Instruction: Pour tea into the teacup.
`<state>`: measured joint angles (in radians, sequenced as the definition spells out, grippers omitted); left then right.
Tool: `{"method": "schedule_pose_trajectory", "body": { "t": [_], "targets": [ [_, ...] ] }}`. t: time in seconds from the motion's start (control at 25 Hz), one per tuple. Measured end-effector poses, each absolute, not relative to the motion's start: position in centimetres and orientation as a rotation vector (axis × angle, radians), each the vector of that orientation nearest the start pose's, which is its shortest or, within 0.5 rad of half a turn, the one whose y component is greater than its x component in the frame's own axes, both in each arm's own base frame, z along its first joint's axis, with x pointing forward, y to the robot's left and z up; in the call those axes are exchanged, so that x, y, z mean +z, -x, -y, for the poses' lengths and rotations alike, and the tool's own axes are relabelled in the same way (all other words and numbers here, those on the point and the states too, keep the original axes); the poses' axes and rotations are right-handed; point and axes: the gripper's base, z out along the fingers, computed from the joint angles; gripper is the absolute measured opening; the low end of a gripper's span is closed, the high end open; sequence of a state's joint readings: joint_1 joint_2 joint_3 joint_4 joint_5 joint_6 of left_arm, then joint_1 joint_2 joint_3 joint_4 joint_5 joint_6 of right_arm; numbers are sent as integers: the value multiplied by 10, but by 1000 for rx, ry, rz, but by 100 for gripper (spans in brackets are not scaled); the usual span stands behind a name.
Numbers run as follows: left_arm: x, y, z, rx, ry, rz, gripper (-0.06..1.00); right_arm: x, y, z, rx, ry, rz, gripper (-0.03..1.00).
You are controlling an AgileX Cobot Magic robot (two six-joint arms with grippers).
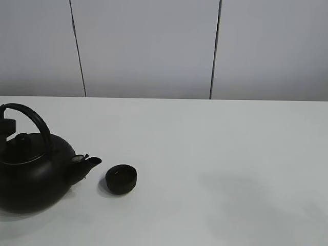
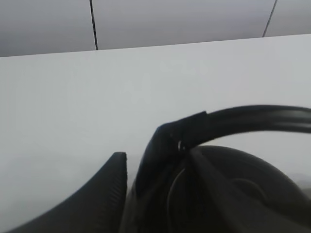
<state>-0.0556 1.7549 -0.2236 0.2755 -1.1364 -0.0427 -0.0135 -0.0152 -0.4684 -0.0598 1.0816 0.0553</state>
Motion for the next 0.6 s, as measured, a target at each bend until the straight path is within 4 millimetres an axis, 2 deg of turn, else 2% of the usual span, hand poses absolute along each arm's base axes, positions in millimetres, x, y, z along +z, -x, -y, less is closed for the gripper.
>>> {"method": "schedule_pose_trajectory", "body": {
  "t": [0.6],
  "targets": [
    [118, -216, 34, -250, -249, -1891, 29, 267, 5, 5, -47, -75, -2079, 54]
  ]
}}
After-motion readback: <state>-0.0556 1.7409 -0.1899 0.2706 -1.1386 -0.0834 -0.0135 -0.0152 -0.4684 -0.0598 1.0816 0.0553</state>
